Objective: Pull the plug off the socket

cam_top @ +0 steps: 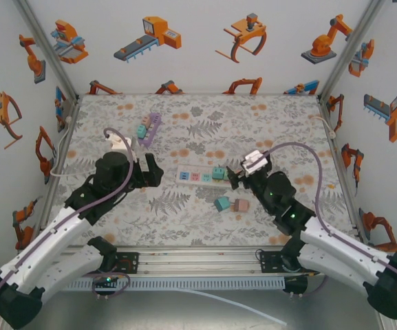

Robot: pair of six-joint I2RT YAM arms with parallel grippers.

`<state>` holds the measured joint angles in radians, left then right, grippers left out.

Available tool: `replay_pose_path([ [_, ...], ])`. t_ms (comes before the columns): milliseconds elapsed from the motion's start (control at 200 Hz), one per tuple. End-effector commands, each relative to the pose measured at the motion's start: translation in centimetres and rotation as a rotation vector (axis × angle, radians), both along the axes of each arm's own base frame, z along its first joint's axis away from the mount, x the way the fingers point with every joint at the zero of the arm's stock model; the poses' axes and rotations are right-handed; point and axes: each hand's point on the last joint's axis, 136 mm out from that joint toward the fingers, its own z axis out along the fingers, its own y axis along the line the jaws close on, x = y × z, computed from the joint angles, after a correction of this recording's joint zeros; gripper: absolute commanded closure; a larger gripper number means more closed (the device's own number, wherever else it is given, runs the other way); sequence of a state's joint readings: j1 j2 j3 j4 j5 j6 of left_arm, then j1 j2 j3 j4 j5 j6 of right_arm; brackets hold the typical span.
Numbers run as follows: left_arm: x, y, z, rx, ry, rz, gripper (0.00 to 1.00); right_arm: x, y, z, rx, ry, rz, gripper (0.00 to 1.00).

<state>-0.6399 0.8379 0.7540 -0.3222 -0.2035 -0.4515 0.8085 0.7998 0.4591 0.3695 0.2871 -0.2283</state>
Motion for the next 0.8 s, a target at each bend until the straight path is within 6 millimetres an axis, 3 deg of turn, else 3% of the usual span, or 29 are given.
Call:
replay_pose_path([
  [0, 1.9, 0.8, 1.0, -0.097, 0.021, 0.152, 0.03, 0.4, 2.4, 2.0, -0.182, -0.107, 0.091, 0.18],
  [95, 3.1, 0.2, 0.1, -0.112, 0.078, 0.169, 0.03, 0.5, 5.0, -0.5, -0.339, 0.023, 0.217, 0.16],
  [305, 5.2, -1.7, -2.1, -0.17, 0.207, 0.161, 0.03, 2.0, 7.8, -2.8, -0.426, 0.245, 0.284, 0.13],
  [576, 6.9, -2.9, -4.8, -0.191, 0.379, 0.194, 0.03, 4.2, 9.2, -5.5, -0.377, 0.501, 0.363, 0.12],
  [791, 7.5, -4.3, -7.0, -0.213, 0.481, 0.172, 0.03, 6.3, 8.6, -9.5, -0.43, 0.642, 0.329, 0.12],
])
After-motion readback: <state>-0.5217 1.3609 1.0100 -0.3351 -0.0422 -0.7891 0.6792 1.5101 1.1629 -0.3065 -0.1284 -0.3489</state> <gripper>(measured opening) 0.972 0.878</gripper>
